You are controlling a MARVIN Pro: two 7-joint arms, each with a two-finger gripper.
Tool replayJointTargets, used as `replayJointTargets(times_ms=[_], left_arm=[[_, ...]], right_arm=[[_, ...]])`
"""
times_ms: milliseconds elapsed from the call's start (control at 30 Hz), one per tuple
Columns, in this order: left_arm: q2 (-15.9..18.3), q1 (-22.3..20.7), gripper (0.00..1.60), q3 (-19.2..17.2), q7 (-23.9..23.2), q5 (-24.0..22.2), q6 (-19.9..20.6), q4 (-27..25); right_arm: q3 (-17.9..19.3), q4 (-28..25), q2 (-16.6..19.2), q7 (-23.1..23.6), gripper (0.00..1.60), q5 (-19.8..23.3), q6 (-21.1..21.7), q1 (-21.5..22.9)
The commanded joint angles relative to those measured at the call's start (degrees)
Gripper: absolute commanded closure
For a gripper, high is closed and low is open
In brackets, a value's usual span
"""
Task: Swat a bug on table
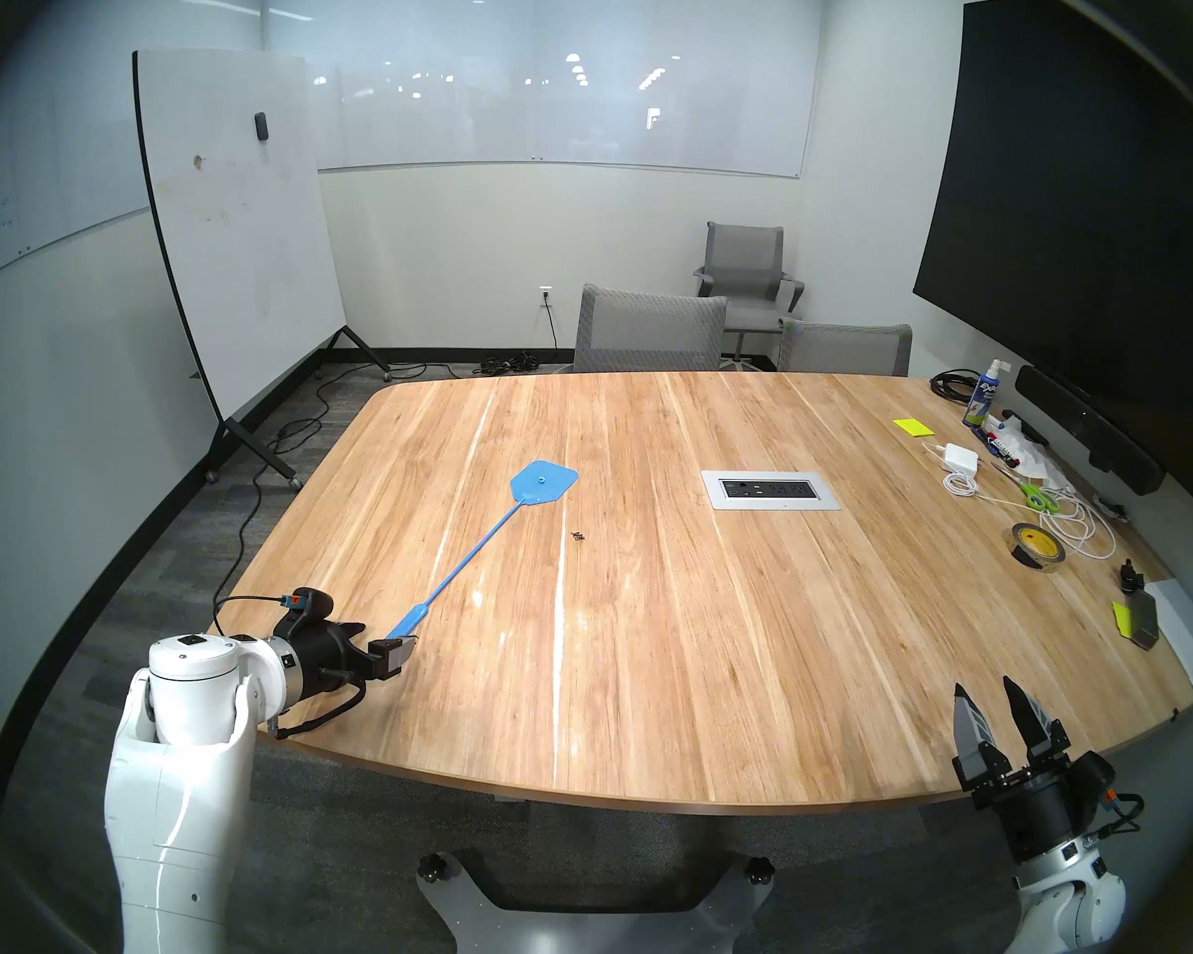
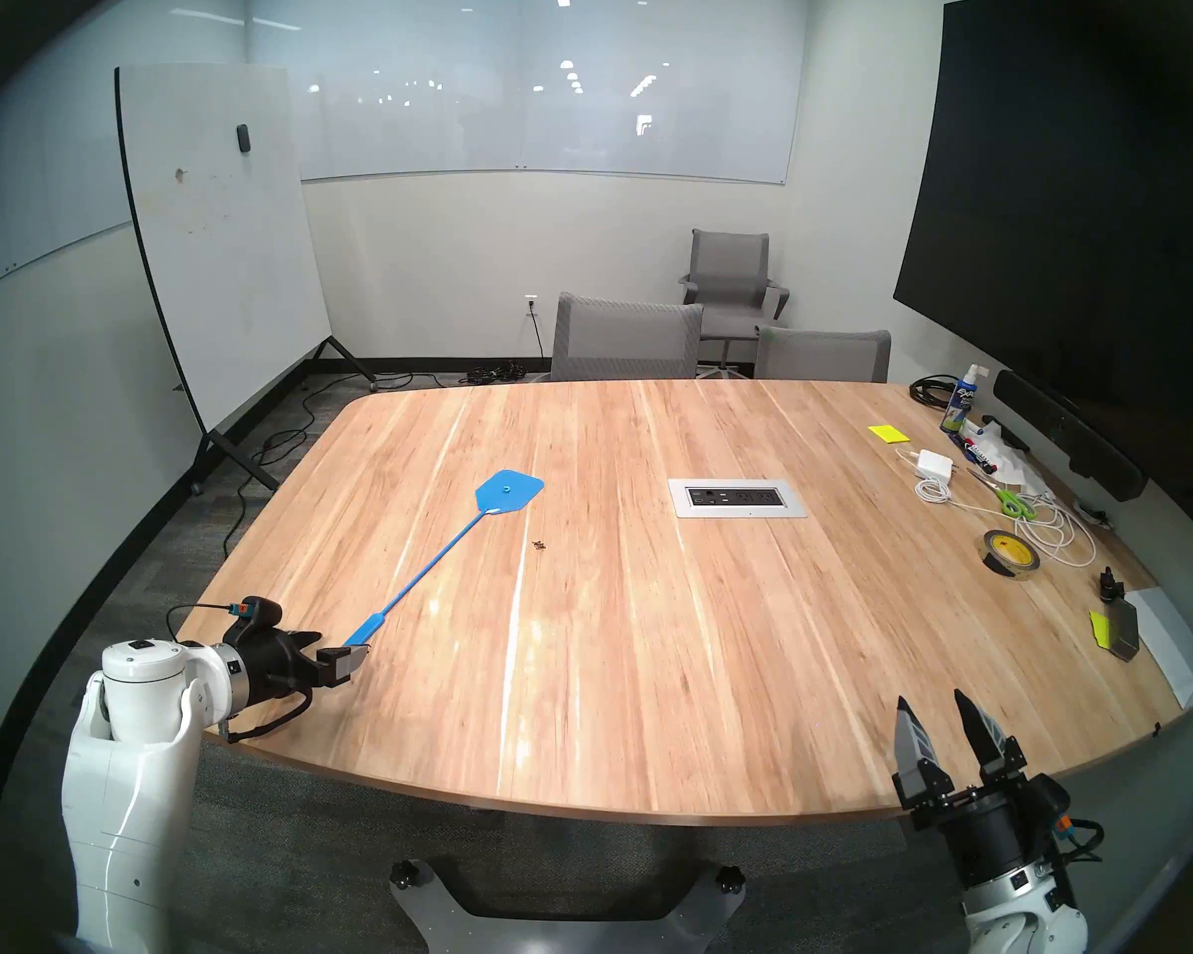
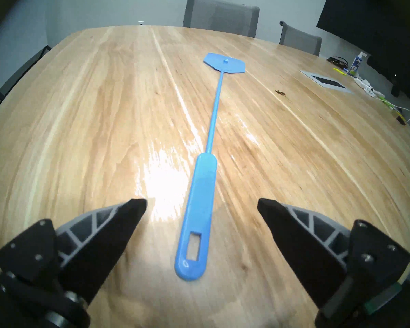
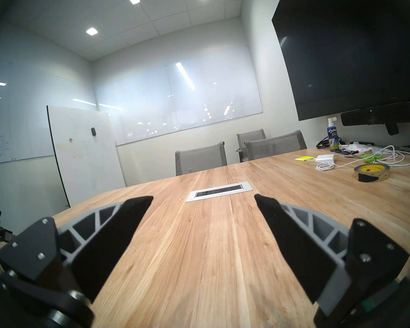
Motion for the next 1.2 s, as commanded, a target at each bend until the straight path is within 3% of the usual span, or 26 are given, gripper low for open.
replayJointTargets(times_ms=[0, 467, 1167], left_arm=[[0.55, 1.26, 0.00, 0.75, -0.12, 0.98, -2.71, -1.31], [-0.03, -0.75, 0.00, 0.88, -0.30, 1.58, -3.21, 2.26], [-0.39, -1.29, 0.00, 0.69, -4.01, -1.03, 4.18, 1.09]], right_arm=[[-0.07, -0.88, 0.10, -0.06, 0.00, 0.36, -0.05, -0.06], [-0.07, -0.89, 0.09, -0.06, 0.00, 0.36, -0.05, -0.05], [-0.07, -0.88, 0.10, -0.06, 0.00, 0.36, -0.05, -0.05]])
